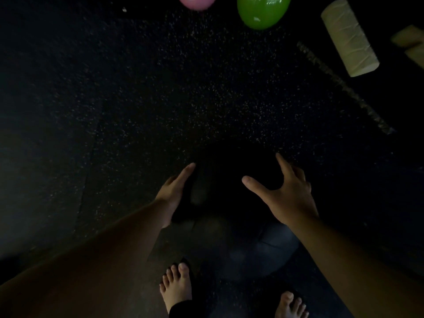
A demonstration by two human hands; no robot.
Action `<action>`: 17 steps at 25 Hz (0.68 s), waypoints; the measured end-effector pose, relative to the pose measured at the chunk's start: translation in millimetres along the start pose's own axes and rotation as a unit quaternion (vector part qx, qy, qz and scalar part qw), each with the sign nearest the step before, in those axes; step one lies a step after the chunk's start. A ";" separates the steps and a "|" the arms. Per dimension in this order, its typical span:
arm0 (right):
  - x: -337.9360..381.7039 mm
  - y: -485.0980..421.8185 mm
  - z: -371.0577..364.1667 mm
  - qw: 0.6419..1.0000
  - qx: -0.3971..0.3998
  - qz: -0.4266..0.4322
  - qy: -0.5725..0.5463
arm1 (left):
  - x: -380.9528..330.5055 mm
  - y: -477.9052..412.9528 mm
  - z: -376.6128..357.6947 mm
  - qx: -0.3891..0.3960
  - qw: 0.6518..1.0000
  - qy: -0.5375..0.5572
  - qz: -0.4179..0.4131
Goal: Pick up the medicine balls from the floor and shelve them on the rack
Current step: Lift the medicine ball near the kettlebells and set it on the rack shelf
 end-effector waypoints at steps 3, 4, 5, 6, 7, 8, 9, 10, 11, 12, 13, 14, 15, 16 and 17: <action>-6.9 19.7 8.1 0.999 -0.026 0.014 -0.039 | 0.3 21.6 -2.2 -0.014 0.998 -0.036 -0.046; -7.3 29.2 10.6 0.998 -0.032 0.014 -0.061 | -1.7 31.3 -2.2 -0.020 0.997 -0.039 -0.067; -6.2 38.0 13.8 0.996 -0.041 0.018 -0.082 | -4.9 40.8 -1.5 -0.031 0.994 -0.038 -0.094; -0.1 46.2 18.2 0.993 -0.050 0.028 -0.100 | -10.8 51.7 2.0 -0.043 0.991 -0.036 -0.123; 8.3 54.0 23.4 0.991 -0.061 0.041 -0.111 | -16.1 62.9 7.1 -0.058 0.987 -0.035 -0.146; 20.7 59.7 30.0 0.989 -0.074 0.056 -0.117 | -24.3 73.0 13.6 -0.074 0.983 -0.033 -0.165; 35.8 64.4 39.0 0.986 -0.087 0.072 -0.120 | -34.6 84.3 21.3 -0.090 0.979 -0.029 -0.181; 53.3 68.6 49.0 0.984 -0.098 0.088 -0.123 | -46.6 97.5 30.9 -0.106 0.975 -0.018 -0.192; 75.1 72.7 60.2 0.981 -0.106 0.107 -0.124 | -62.4 111.5 41.9 -0.118 0.972 -0.004 -0.203; 97.4 78.3 71.8 0.978 -0.112 0.125 -0.127 | -80.1 127.0 53.2 -0.125 0.969 0.005 -0.212; 121.3 86.2 85.8 0.974 -0.120 0.141 -0.132 | -99.6 145.5 65.1 -0.130 0.967 0.010 -0.220; 148.5 97.6 105.2 0.969 -0.129 0.156 -0.140 | -124.2 170.5 78.4 -0.133 0.963 0.014 -0.233; 176.6 111.9 125.8 0.964 -0.137 0.169 -0.151 | -149.4 197.1 92.6 -0.135 0.958 0.020 -0.253; 206.1 128.3 147.5 0.958 -0.148 0.185 -0.163 | -175.7 225.9 108.2 -0.138 0.950 0.028 -0.279; 237.1 146.9 170.5 0.951 -0.158 0.204 -0.171 | -203.0 257.6 124.4 -0.143 0.940 0.035 -0.307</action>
Point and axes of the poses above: each hand's wrist, its own y-axis away from the middle knuckle, its own z-axis out of the back of the hand, x = y × z, the point moved 4 cm from there along -y, towards the middle knuckle, and after that the axes turned 6 degrees about -y, right-handed, at the moved point
